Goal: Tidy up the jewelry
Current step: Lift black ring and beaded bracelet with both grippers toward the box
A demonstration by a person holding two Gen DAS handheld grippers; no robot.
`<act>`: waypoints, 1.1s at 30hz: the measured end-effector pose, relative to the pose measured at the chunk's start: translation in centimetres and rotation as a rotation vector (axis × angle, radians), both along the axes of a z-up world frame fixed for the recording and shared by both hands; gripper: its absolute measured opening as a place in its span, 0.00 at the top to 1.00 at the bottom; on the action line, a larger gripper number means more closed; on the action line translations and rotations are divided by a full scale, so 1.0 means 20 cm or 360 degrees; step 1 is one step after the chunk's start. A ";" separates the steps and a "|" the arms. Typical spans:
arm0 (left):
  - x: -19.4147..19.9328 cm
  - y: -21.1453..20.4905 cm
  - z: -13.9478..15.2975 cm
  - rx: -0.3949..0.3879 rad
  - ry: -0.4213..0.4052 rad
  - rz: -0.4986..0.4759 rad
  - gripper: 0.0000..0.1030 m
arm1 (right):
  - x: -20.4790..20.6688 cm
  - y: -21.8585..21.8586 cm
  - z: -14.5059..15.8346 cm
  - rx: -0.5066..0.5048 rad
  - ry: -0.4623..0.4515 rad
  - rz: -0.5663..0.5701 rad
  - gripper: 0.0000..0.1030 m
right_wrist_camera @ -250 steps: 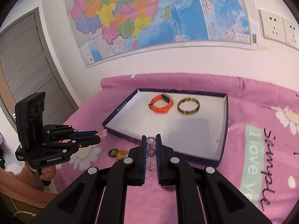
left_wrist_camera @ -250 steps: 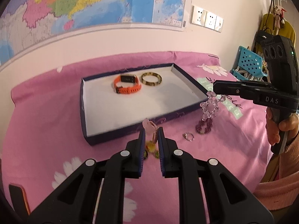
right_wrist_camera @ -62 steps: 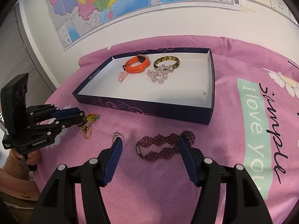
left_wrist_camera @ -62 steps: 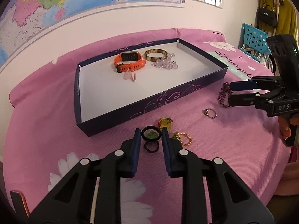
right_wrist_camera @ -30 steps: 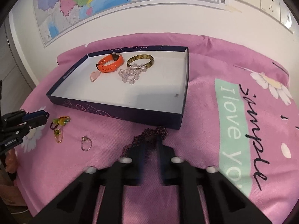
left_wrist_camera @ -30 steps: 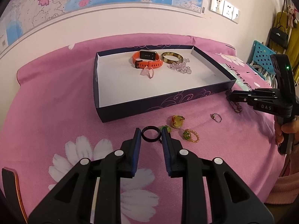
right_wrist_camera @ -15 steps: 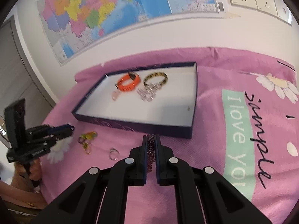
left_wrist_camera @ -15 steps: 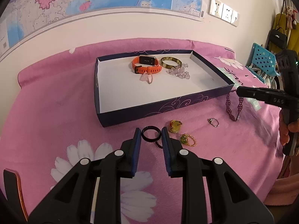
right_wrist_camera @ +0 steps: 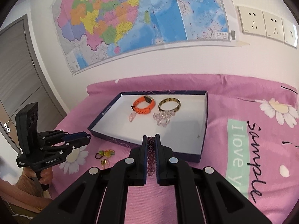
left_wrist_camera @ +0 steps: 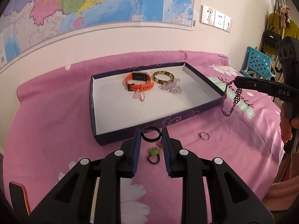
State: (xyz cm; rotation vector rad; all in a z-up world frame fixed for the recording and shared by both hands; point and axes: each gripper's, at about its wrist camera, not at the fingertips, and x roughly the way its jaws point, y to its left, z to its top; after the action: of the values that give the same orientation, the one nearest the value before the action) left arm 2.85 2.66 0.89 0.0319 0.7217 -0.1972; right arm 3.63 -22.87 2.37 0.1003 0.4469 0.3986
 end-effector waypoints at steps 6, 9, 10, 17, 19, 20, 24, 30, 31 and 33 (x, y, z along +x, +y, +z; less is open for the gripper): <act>0.02 -0.01 0.03 0.0002 -0.0022 -0.0010 0.78 | 0.01 0.01 0.02 0.0002 -0.0018 0.0005 0.94; 0.03 -0.01 0.04 0.0003 -0.0031 -0.0014 0.78 | 0.01 0.01 0.03 0.0007 -0.0026 0.0009 0.94; 0.04 -0.01 0.04 0.0004 -0.0033 -0.0015 0.78 | 0.01 0.02 0.04 0.0006 -0.0029 0.0008 0.94; 0.06 -0.04 0.06 0.0019 -0.0049 -0.0023 0.78 | 0.04 0.04 0.05 0.0007 -0.0039 0.0019 0.94; 0.06 -0.04 0.06 0.0022 -0.0053 -0.0026 0.78 | 0.05 0.04 0.06 0.0004 -0.0039 0.0019 0.94; 0.06 -0.04 0.07 0.0022 -0.0054 -0.0027 0.78 | 0.05 0.04 0.06 0.0004 -0.0039 0.0021 0.94; 0.07 -0.05 0.07 0.0027 -0.0059 -0.0027 0.78 | 0.07 0.04 0.06 0.0000 -0.0040 0.0021 0.94; 0.08 -0.06 0.07 0.0029 -0.0061 -0.0026 0.78 | 0.09 0.05 0.07 -0.0006 -0.0040 0.0023 0.94; 0.09 -0.06 0.08 0.0029 -0.0060 -0.0025 0.78 | 0.09 0.05 0.07 -0.0006 -0.0041 0.0025 0.94; 0.10 -0.06 0.07 0.0030 -0.0060 -0.0026 0.78 | 0.10 0.05 0.07 -0.0009 -0.0041 0.0028 0.94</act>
State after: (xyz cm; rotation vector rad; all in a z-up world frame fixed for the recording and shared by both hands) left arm 4.76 1.53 2.39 0.0593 0.6858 -0.2053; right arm 5.65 -21.86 3.85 0.0859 0.4239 0.4153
